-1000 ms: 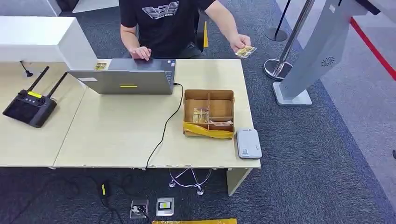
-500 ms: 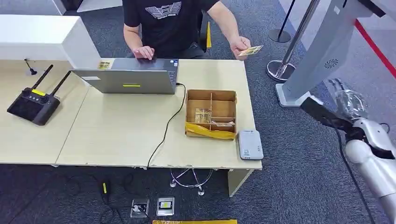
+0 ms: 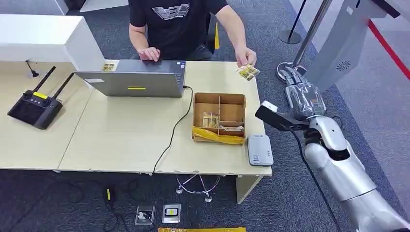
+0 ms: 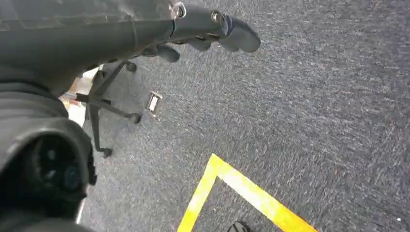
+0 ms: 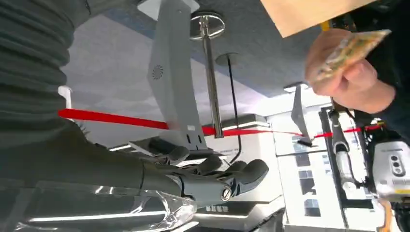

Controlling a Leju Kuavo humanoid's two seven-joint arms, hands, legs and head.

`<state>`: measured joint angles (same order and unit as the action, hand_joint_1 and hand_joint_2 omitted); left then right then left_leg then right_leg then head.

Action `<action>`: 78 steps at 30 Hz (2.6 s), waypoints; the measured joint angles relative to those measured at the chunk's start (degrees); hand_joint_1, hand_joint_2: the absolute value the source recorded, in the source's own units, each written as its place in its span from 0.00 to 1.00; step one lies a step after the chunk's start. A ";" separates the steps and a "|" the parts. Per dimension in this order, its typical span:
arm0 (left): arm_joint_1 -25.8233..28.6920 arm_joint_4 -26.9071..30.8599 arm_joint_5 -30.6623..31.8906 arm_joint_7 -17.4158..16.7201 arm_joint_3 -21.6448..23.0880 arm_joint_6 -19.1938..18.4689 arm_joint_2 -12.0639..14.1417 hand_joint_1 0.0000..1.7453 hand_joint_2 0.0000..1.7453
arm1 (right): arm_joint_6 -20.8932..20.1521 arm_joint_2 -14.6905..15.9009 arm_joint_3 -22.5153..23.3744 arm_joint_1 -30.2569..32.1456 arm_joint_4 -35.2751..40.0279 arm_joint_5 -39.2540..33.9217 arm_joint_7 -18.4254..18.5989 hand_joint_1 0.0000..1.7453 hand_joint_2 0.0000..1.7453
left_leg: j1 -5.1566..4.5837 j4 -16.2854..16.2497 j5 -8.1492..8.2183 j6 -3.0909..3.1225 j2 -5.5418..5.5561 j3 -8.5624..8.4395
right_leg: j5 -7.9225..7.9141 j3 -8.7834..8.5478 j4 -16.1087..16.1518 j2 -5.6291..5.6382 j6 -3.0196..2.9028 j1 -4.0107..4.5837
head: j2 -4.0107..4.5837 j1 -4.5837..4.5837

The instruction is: Pass the card to the sensor for recognition and then transmit it.

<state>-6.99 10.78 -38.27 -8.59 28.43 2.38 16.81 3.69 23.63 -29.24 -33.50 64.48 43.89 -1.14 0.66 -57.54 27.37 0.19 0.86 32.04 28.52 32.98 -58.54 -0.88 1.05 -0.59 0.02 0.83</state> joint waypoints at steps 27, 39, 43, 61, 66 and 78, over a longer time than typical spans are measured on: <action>0.04 -0.02 -1.55 0.24 1.88 1.05 0.00 0.00 0.00 | 4.24 -14.17 0.44 -2.44 -3.15 11.20 1.55 0.00 1.00 | 0.00 0.00 0.00 0.00 -0.04 0.00 | 0.00 0.04 0.02 0.03 -0.01 0.00 | 0.00 0.00; 0.06 -0.02 -2.03 1.27 2.82 1.03 0.00 0.00 0.00 | 1.20 -15.04 2.82 -2.40 -3.76 12.44 3.17 1.00 1.00 | 0.00 0.00 0.00 0.00 -0.05 -0.01 | 0.00 0.07 0.02 0.03 -0.01 0.00 | 0.00 0.00; 0.08 -0.02 -2.16 1.27 3.10 1.03 0.00 0.00 0.00 | 0.50 -15.04 3.89 -2.26 -3.48 12.46 3.39 1.00 1.00 | -0.01 -0.01 0.00 0.00 -0.05 -0.01 | 0.00 0.08 0.02 0.04 0.00 0.00 | 0.00 0.00; 0.21 -0.17 -3.98 1.27 4.18 2.67 -0.07 0.00 0.00 | -3.85 -13.60 9.11 1.32 5.81 14.41 5.16 1.00 1.00 | -0.01 -0.01 0.04 -0.04 -0.19 -0.05 | 0.00 0.12 0.03 0.29 0.00 0.00 | 0.00 0.00; 0.30 -0.17 -4.48 1.25 4.29 3.15 -0.30 0.00 0.00 | -4.90 -12.94 9.92 3.36 8.74 15.13 5.31 1.00 1.00 | -0.01 -0.01 0.05 -0.05 -0.22 -0.04 | 0.00 0.13 0.03 0.31 0.00 -0.01 | 0.00 0.02; 0.28 -0.17 -5.60 -0.13 4.31 5.20 -1.38 0.00 0.00 | -6.10 -12.27 10.03 5.52 8.19 14.06 3.06 1.00 1.00 | -0.01 -0.01 0.05 -0.05 -0.26 -0.03 | 0.00 0.12 0.03 0.32 0.00 -0.01 | 0.00 -0.02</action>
<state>-6.71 10.60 -43.87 -8.72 32.74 7.58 15.43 -2.40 11.37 -19.21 -27.98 72.67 57.94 1.92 0.66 -57.55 27.43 0.13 0.60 32.01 28.52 33.10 -58.51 -0.56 1.04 -0.59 0.02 0.81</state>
